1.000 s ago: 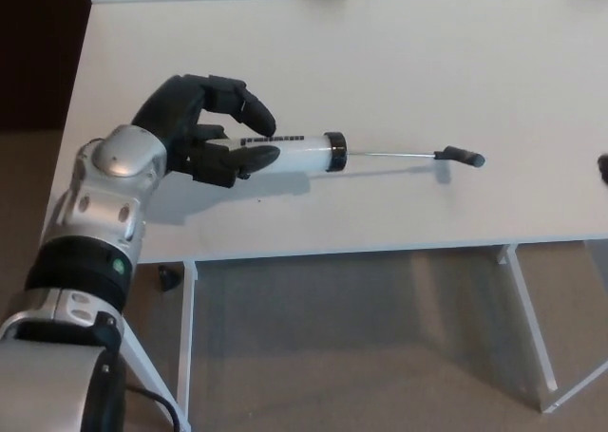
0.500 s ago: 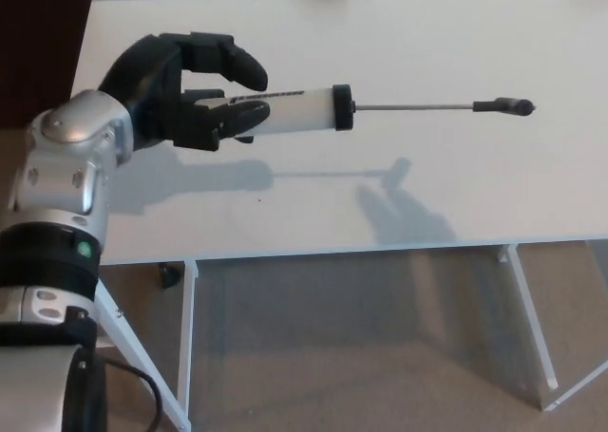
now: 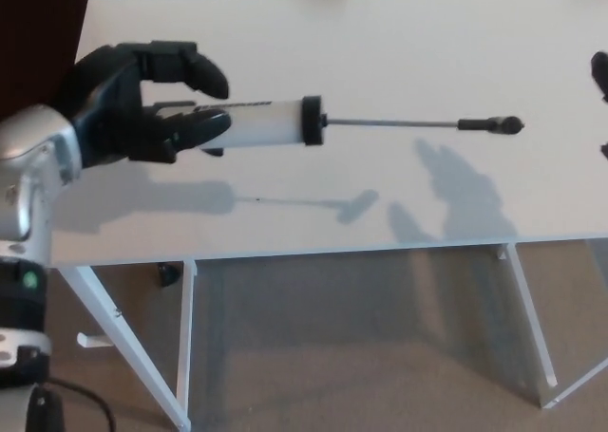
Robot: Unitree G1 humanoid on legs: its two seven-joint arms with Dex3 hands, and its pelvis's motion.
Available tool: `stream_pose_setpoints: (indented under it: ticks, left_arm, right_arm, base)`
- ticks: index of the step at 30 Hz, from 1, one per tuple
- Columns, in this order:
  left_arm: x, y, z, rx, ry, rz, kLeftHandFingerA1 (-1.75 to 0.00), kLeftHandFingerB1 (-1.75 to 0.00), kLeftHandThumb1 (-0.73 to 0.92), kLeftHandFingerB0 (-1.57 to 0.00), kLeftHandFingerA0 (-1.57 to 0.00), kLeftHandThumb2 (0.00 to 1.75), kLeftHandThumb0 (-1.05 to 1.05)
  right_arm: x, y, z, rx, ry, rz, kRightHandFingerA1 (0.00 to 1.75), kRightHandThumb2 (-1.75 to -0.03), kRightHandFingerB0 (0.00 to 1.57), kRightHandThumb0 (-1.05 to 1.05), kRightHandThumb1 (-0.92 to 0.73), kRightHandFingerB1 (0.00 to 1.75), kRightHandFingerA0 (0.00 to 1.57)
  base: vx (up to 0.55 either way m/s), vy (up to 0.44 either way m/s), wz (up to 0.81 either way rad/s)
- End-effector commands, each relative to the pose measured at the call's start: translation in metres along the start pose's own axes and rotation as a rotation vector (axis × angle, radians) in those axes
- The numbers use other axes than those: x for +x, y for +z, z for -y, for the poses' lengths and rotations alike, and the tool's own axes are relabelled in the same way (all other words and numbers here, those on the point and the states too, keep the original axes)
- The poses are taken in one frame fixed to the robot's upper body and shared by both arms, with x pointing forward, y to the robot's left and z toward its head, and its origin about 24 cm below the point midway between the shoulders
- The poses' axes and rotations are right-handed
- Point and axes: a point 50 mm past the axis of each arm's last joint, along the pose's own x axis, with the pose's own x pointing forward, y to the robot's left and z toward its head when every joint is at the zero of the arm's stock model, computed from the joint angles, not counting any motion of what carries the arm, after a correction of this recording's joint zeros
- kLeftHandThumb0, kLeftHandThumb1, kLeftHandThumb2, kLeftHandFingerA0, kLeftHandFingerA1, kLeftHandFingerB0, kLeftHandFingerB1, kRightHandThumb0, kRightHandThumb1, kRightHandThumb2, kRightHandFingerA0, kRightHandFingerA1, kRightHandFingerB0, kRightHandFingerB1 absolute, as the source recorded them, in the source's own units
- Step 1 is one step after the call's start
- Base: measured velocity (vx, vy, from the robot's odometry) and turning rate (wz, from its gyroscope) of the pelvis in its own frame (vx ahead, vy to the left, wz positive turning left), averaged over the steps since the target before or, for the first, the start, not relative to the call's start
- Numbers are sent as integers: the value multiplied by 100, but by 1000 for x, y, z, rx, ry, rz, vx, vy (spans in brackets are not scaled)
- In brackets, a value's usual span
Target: The robot walks towards a desk on which an air pump is kept in the middle. It lifts it up and holds it with its left hand and uses its right hand to compress it by pushing its handle inwards.
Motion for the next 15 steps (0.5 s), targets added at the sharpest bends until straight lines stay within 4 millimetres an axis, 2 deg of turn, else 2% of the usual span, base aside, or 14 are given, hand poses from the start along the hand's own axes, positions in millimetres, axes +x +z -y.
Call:
stream_pose_setpoints:
  ticks: [1,4,5,9,10,11,12,14,15]
  left_arm:
    - [-38,-21,-1,-140,-128,-81,-133,-118,74,-91,-105,69,-13]
    - [-40,-21,3,-141,-139,-82,-136,-116,74,-90,-103,70,-13]
    - [-41,-20,5,-135,-145,-82,-135,-116,74,-91,-103,74,-11]
    - [-42,-17,10,-120,-150,-83,-135,-118,74,-91,-104,75,-11]
    - [-42,-17,11,-116,-154,-83,-137,-118,73,-91,-105,77,-12]
    - [-42,-16,12,-114,-156,-84,-137,-118,73,-91,-105,77,-12]
    - [-42,-16,14,-112,-161,-83,-139,-120,75,-88,-104,74,-13]
    - [-43,-15,16,-111,-166,-84,-139,-120,75,-88,-104,74,-13]
    - [-43,-14,17,-113,-171,-80,-142,-124,75,-89,-103,76,-14]
  right_arm:
    - [22,-27,5,159,15,-89,27,-112,12,-86,-81,25,3]
    - [23,-31,4,225,24,-104,25,-113,9,-86,-78,24,4]
    - [24,-33,2,258,43,-108,20,-117,4,-86,-81,19,0]
    - [23,-38,-4,308,82,-114,21,-116,7,-87,-80,21,0]
    - [21,-39,-7,317,96,-114,18,-117,8,-91,-84,17,7]
    - [20,-40,-9,323,107,-113,18,-117,8,-91,-84,17,7]
    - [18,-40,-12,340,125,-109,17,-118,1,-88,-83,15,1]
    - [16,-41,-15,360,145,-102,17,-118,1,-88,-83,15,1]
    - [14,-40,-18,377,165,-97,13,-119,6,-95,-87,11,5]
  base:
    - [0,0,0]
    - [0,0,0]
    - [0,0,0]
    - [0,0,0]
    - [0,0,0]
    - [0,0,0]
    - [0,0,0]
    - [0,0,0]
    - [0,0,0]
